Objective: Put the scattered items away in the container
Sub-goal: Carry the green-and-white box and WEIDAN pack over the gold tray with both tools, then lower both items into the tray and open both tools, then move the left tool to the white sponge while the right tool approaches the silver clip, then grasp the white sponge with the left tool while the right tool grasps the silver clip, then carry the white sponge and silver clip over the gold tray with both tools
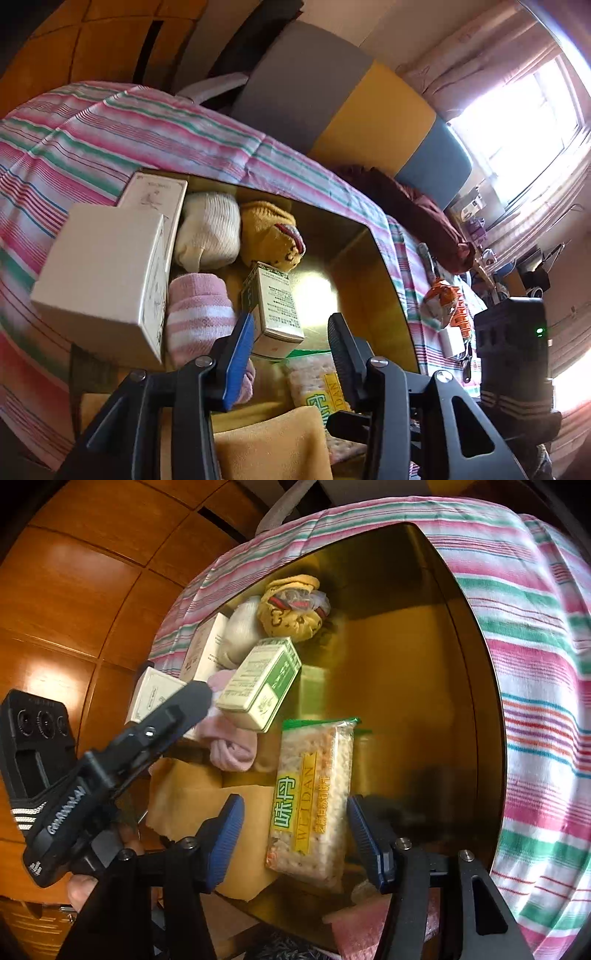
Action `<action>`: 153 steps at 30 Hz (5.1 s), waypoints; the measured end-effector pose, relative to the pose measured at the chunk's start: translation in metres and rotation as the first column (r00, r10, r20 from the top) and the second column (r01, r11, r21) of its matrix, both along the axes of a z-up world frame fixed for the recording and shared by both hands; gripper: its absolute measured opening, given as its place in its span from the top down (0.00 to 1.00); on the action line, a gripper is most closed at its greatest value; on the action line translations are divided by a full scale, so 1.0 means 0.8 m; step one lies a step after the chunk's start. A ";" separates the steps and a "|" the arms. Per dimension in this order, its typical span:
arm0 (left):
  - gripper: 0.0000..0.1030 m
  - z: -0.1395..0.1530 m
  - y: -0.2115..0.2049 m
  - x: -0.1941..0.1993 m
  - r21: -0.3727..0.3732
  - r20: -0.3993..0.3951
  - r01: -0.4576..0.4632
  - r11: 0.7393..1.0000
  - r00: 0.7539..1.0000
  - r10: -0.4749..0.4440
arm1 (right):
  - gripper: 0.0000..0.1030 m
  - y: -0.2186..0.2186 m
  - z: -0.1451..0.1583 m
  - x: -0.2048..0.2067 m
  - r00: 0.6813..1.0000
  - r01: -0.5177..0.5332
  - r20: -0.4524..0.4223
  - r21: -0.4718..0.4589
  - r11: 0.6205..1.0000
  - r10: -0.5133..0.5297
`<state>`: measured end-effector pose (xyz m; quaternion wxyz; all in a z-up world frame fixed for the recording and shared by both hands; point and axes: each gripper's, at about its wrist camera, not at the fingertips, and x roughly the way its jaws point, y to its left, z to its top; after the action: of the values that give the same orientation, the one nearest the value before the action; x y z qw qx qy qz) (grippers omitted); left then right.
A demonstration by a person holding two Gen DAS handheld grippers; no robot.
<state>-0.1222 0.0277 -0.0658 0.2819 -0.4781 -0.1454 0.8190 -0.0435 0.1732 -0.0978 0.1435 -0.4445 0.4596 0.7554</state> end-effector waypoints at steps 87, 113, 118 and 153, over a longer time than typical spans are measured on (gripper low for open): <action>0.59 0.041 0.433 0.180 -0.373 -0.064 0.748 0.549 0.569 -0.820 | 0.75 0.202 -0.023 0.387 0.903 -0.213 0.430 0.444 0.870 0.001; 0.22 -0.036 0.557 0.139 -0.529 0.013 0.814 0.240 0.290 -0.957 | 0.71 0.191 -0.024 0.393 0.906 -0.225 0.423 0.423 0.878 0.028; 0.29 -0.049 0.565 0.140 -0.542 0.030 0.811 0.219 0.279 -0.960 | 0.71 0.188 -0.023 0.394 0.908 -0.220 0.419 0.419 0.881 0.027; 0.43 -0.020 0.338 0.175 -0.322 -0.019 0.606 0.728 0.764 -0.645 | 0.79 0.140 -0.004 0.340 0.939 -0.204 0.338 0.399 0.894 0.063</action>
<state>0.0175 0.2984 -0.0820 0.4754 -0.4813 0.1675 0.7172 0.2286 0.2850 -0.1007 0.2563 -0.5481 0.2215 0.7648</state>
